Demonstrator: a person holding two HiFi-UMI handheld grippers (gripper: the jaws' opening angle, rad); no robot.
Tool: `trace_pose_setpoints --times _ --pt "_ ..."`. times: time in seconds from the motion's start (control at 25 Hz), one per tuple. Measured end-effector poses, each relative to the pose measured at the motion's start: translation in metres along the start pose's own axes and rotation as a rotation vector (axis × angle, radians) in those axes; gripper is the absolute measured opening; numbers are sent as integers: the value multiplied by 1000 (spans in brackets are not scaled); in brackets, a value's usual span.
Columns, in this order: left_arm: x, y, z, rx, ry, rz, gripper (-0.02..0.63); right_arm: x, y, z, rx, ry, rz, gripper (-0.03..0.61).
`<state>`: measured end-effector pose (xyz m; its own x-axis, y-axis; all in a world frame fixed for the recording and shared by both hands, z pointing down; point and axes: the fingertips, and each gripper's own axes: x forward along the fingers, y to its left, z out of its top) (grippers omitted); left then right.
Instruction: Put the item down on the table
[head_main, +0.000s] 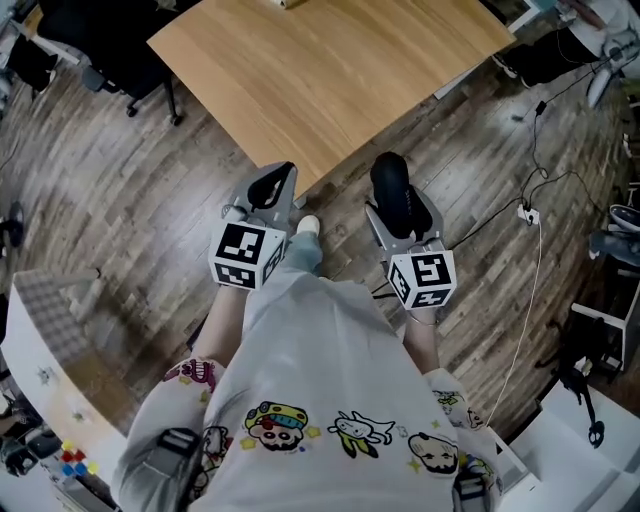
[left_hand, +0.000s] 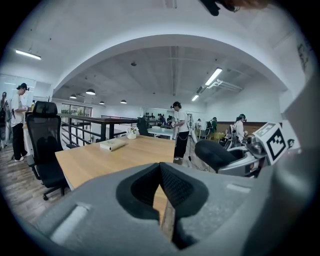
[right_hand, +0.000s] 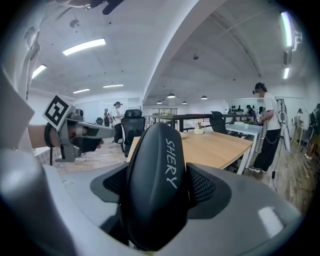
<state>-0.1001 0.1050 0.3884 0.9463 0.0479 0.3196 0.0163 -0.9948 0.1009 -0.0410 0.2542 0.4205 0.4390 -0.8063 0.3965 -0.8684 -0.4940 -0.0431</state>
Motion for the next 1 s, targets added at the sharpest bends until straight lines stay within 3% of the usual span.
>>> trace_pose_setpoints --times 0.24,0.64,0.84,1.0 --pt "40 42 18 6 5 -6 -2 47 -17 25 19 -4 -13 350" --pt "58 88 16 -33 21 19 -2 87 -18 34 29 44 -13 350" --pt "62 100 11 -68 29 53 -2 106 -22 40 18 65 24 350" --pt "63 125 11 -98 25 145 -2 142 -26 53 -24 81 105 351"
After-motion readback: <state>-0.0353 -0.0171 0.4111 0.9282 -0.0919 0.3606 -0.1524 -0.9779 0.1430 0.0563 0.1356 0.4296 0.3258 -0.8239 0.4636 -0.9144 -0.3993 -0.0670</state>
